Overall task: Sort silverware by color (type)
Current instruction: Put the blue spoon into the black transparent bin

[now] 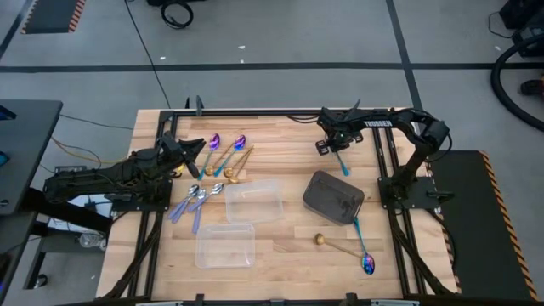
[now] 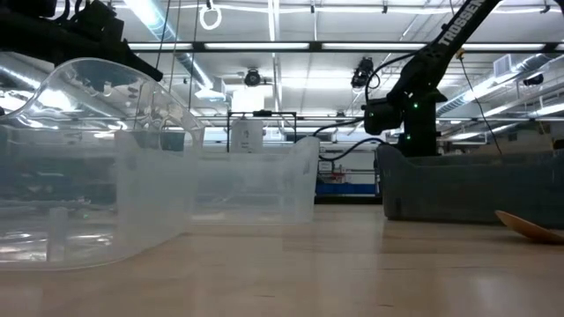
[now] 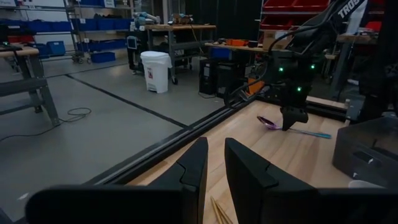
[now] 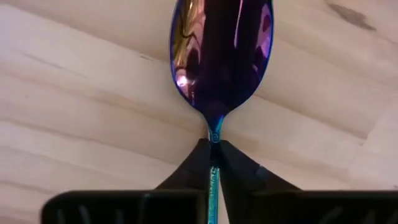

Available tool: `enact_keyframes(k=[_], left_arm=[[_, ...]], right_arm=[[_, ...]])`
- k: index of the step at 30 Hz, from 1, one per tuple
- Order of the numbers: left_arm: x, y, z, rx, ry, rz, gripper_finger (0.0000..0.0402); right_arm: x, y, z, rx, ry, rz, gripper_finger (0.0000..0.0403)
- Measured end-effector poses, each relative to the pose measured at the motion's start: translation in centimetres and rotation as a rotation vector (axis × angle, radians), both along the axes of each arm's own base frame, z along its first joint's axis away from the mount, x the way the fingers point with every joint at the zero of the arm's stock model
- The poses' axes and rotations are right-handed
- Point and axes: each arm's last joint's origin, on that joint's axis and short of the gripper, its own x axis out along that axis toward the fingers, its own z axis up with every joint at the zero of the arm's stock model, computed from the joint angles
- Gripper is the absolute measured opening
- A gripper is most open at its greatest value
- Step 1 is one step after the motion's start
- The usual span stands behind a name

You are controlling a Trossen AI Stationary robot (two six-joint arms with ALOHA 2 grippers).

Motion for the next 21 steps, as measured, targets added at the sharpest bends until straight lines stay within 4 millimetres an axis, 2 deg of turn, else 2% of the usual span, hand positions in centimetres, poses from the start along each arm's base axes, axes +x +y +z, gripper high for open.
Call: enact_keyframes(k=[5,11,15,21], left_arm=[[0.0,0.0,0.0,0.000,0.000,0.000,0.0062],[0.0,0.0,0.0,-0.002,0.001,0.001,0.0062],[0.0,0.0,-0.3,-0.005,0.025,0.001,0.0062],[0.0,0.0,-0.3,-0.006,0.030,0.001,0.0062]], right_arm=[[0.4,0.3,0.0,-0.003,-0.008,0.097,0.0015],[0.4,0.4,0.1,0.007,-0.018,0.124,0.0015],[0.2,1.1,0.7,0.041,-0.048,0.141,0.0014],[0.3,1.8,2.8,-0.026,-0.110,0.168,0.0013]])
